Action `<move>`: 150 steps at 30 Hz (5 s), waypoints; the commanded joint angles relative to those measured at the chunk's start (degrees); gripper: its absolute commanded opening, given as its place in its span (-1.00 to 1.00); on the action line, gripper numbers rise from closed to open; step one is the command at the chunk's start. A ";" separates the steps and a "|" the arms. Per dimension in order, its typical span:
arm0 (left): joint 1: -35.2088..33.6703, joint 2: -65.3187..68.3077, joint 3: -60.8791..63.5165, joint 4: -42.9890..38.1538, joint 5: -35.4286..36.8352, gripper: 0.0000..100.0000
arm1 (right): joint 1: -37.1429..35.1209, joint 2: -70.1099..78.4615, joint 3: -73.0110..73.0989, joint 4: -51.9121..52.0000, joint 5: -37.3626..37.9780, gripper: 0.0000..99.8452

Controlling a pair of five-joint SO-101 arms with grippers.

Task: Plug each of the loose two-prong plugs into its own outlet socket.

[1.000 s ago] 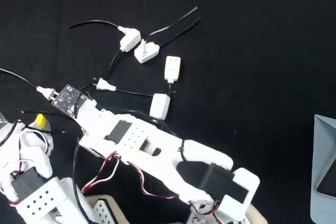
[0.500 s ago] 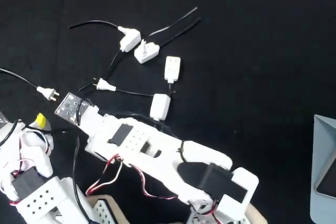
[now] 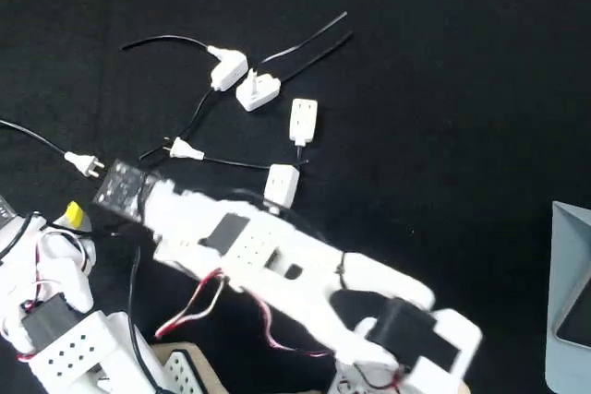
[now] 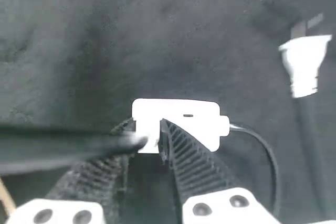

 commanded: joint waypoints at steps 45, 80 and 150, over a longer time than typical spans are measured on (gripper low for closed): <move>-0.57 -0.44 0.57 -1.23 0.18 -0.47 | 14.07 31.52 -45.23 13.98 -12.75 -0.61; -0.57 -0.44 0.66 -1.23 0.18 -0.47 | 10.99 33.19 -53.58 24.70 6.86 -0.98; -0.57 -0.44 1.01 -1.23 0.18 -0.47 | 10.64 25.80 -25.54 17.32 -68.40 -0.53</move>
